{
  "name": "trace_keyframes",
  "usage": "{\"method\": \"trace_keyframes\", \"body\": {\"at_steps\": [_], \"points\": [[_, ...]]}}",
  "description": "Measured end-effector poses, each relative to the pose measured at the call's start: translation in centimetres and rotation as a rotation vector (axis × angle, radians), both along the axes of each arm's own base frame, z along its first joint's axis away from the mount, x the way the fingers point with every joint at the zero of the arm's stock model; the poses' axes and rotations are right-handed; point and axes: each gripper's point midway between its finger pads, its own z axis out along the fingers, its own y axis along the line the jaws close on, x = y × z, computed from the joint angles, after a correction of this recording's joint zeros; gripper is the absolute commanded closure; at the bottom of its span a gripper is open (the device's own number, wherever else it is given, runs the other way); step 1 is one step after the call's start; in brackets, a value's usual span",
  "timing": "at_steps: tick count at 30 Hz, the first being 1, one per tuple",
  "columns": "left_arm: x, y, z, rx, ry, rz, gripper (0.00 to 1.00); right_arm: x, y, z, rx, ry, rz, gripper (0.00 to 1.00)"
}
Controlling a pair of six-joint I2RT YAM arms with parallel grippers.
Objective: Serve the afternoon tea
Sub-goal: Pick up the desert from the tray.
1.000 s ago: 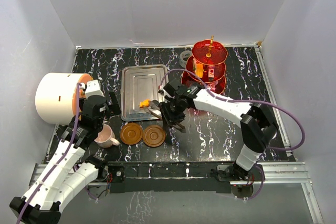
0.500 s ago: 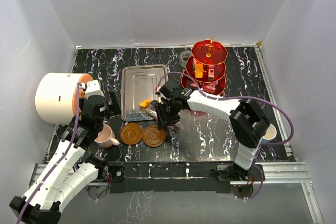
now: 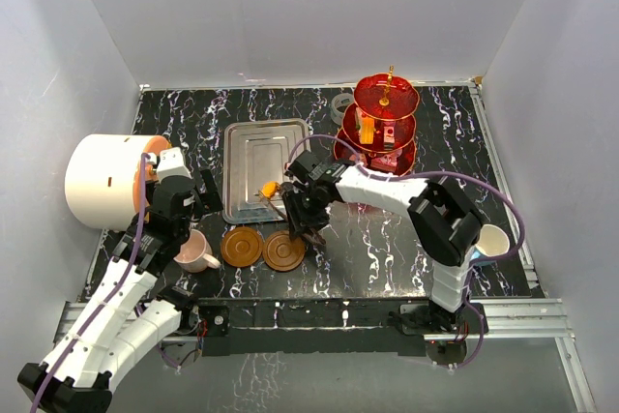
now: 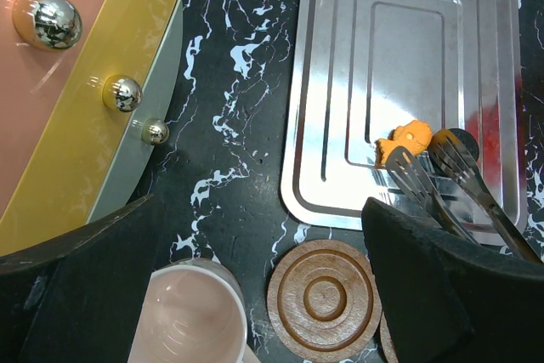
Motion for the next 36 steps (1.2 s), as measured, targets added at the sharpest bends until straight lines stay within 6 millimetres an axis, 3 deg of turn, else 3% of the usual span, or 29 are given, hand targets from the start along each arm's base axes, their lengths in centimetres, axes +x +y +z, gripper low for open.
{"method": "trace_keyframes", "body": {"at_steps": [8,19,27,36], "points": [[0.0,0.0,0.0,0.0,-0.001,0.0,0.01,0.9,1.5,-1.4,0.005,0.023,0.002,0.57],[0.0,0.0,0.1,-0.001,-0.002,0.0,0.01,2.6,3.4,0.1,0.048,-0.01,0.004,0.55],[0.0,0.0,0.1,-0.001,-0.002,0.0,0.01,3.3,3.5,-0.5,0.013,-0.019,-0.008,0.56],[0.0,0.0,0.0,-0.001,-0.001,0.0,0.01,3.4,3.8,0.2,-0.05,-0.067,0.003,0.56]]}}
